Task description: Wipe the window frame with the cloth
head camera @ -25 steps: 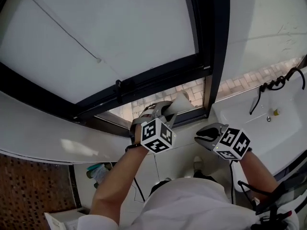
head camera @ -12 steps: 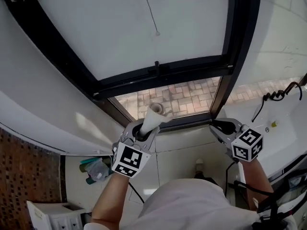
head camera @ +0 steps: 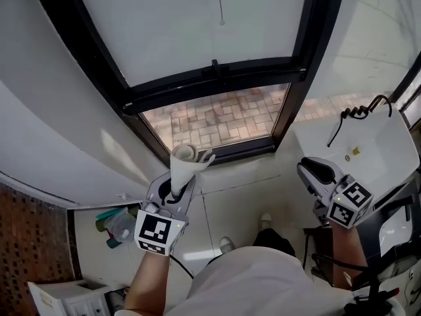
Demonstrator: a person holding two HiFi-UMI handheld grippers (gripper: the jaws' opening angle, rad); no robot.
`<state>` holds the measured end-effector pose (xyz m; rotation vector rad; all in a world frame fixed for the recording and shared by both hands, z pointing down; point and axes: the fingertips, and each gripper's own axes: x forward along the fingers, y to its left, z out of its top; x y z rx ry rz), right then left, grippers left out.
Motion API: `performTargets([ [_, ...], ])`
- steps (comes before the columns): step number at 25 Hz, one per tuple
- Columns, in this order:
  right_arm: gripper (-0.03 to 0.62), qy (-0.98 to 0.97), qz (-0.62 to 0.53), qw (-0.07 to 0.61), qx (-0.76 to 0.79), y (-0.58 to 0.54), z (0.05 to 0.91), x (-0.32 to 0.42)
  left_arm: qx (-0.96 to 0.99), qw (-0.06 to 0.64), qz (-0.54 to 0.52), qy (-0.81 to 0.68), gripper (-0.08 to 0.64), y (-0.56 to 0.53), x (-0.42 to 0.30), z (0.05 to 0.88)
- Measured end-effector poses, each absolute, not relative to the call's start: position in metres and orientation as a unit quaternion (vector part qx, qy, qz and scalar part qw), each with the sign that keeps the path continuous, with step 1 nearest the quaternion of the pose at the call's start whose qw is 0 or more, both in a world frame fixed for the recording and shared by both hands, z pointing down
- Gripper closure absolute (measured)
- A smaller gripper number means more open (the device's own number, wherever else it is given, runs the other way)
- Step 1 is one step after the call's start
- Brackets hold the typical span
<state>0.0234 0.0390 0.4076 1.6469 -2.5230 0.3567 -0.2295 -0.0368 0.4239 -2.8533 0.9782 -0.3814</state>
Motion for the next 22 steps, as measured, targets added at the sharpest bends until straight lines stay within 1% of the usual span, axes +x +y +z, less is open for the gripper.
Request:
performTargets([
  [8,0.522,-0.83,0.082,0.028,0.551,0.065,0.375,0.04,-0.935,0.02,-0.104,0.337,0.468,-0.001,-0.233,0.407],
  [11,0.522,-0.833,0.079,0.027,0.547,0.08,0.37,0.055,-0.93,0.013,-0.098,0.353,0.468,0.014,-0.217,0.397],
  [16,0.522,-0.833,0.083,0.018,0.547,0.107,0.37,0.079,-0.936,0.023,-0.091,0.338,0.468,0.039,-0.177,0.38],
  [22,0.522,-0.841,0.087,0.014,0.534,0.125,0.381,0.093,-0.936,0.014,-0.097,0.337,0.468,0.074,-0.154,0.389],
])
